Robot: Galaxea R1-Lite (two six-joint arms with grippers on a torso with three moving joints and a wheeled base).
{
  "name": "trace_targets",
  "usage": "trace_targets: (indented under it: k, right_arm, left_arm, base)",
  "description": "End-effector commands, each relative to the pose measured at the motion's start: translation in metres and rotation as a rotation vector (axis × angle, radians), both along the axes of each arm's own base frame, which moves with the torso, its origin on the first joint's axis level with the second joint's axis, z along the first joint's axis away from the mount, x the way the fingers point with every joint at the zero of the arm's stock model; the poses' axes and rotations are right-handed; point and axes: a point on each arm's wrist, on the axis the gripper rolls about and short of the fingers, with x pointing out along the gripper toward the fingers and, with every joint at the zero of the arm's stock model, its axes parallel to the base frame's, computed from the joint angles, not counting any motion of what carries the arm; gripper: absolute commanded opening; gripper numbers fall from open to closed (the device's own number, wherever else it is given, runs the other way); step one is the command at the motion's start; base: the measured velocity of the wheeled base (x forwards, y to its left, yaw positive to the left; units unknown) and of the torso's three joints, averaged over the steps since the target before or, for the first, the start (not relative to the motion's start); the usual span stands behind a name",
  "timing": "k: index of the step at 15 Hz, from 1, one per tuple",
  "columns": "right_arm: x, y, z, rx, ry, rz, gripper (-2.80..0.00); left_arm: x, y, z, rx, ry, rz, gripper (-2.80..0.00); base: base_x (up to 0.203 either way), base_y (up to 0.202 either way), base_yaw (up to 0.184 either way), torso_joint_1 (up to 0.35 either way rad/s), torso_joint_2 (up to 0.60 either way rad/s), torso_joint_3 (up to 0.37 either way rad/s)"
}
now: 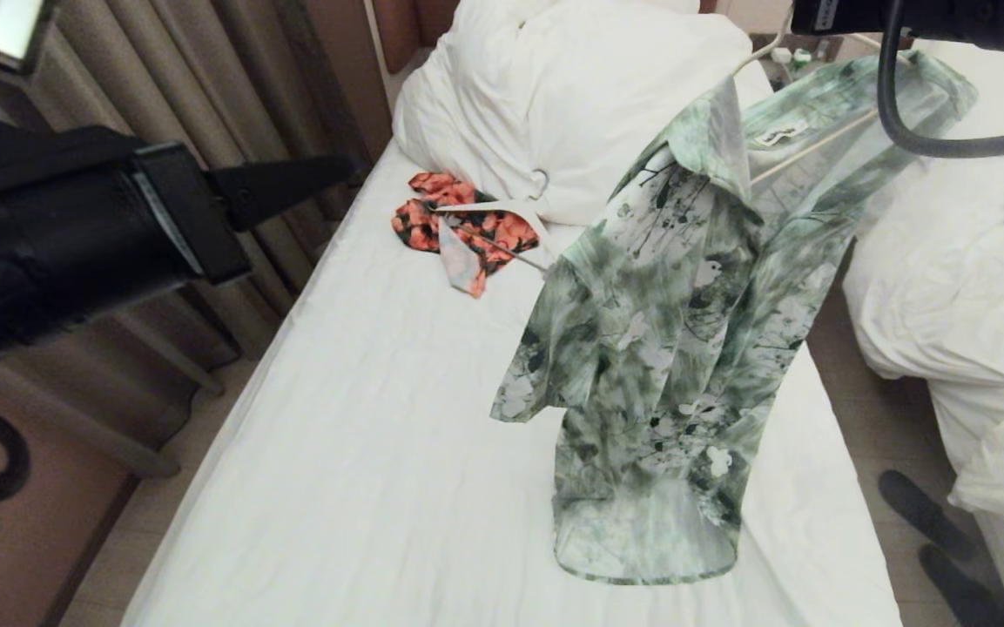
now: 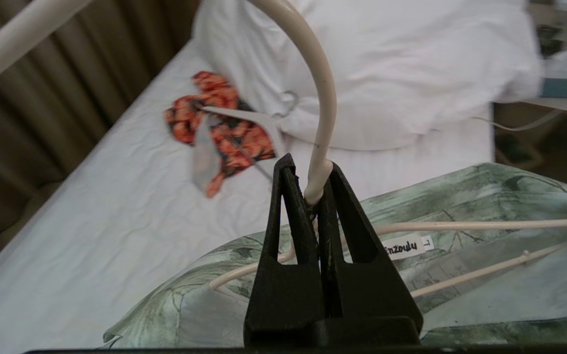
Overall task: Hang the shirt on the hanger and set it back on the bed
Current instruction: Take the clothes hanger out of the clothes
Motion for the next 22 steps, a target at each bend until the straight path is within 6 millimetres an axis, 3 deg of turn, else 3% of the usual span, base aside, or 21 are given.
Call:
trace_targets:
  k: [1, 9, 10, 14, 17, 19, 22]
  right_arm:
    - [-0.001, -0.004, 0.003, 0.009, -0.008, -0.037, -2.80]
    - [0.003, -0.004, 0.004, 0.074, -0.011, -0.122, -2.80]
    - [0.005, -0.003, 0.002, 0.082, -0.001, -0.129, -2.80]
    - [0.006, -0.002, -0.001, 0.089, 0.017, -0.132, -2.80]
    - [0.007, -0.003, -0.004, 0.091, 0.026, -0.135, -2.80]
    - [0.009, -0.004, -0.007, 0.092, 0.035, -0.138, -2.80]
    - [0.011, -0.004, -0.009, 0.091, 0.039, -0.142, -2.80]
  left_arm:
    - [0.015, -0.019, -0.019, 0.052, 0.060, -0.037, -2.80]
    - [0.028, -0.068, -0.069, 0.031, 0.013, -0.152, -2.80]
    - [0.031, -0.079, -0.078, 0.031, 0.018, -0.136, 0.00]
    - [0.050, -0.103, -0.103, 0.067, -0.036, -0.028, 0.00]
    - [0.066, -0.099, -0.112, 0.106, -0.054, 0.026, 0.00]
    - [0.081, -0.083, -0.111, 0.120, -0.109, 0.095, 0.00]
    - [0.083, -0.085, -0.116, 0.127, -0.123, 0.081, 0.00]
  base:
    - [0.000, 0.000, 0.000, 0.000, 0.00, 0.000]
    - [0.000, 0.000, 0.000, 0.000, 0.00, 0.000]
    - [0.000, 0.000, 0.000, 0.000, 0.00, 0.000]
    - [0.000, 0.000, 0.000, 0.000, 0.00, 0.000]
    - [0.000, 0.000, 0.000, 0.000, 0.00, 0.000]
    - [0.000, 0.000, 0.000, 0.000, 0.00, 0.000]
    - [0.000, 0.000, 0.000, 0.000, 0.00, 0.000]
